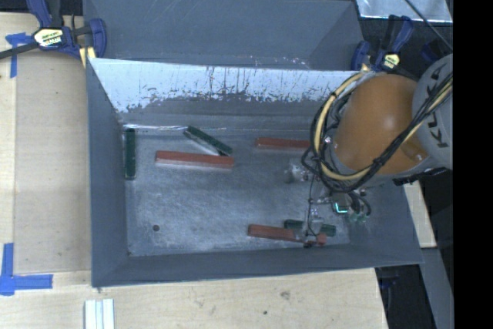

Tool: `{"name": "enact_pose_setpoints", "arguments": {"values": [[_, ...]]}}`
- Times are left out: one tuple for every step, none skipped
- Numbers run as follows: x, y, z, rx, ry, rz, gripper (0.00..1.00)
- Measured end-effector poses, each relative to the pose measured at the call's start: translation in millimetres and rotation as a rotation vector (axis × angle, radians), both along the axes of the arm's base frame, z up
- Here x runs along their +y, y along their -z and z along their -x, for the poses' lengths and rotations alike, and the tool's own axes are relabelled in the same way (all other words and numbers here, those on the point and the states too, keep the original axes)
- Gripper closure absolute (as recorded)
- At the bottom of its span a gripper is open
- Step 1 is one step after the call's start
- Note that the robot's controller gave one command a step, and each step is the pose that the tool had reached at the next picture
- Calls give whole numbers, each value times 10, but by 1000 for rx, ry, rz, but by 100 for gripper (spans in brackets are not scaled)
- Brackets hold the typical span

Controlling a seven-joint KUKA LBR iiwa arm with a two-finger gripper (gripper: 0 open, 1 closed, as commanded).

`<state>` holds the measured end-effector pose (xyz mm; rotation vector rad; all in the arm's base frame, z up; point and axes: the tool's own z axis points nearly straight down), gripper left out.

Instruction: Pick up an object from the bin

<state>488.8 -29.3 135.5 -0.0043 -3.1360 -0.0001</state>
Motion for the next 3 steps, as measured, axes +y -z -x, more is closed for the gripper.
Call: {"name": "enact_pose_setpoints", "arguments": {"values": [[0, -39, -21, -8, -1, 1, 0], [62, 119, -7, -10, -72, 1, 0], [82, 666, -66, -3, -91, -1, 0]]}}
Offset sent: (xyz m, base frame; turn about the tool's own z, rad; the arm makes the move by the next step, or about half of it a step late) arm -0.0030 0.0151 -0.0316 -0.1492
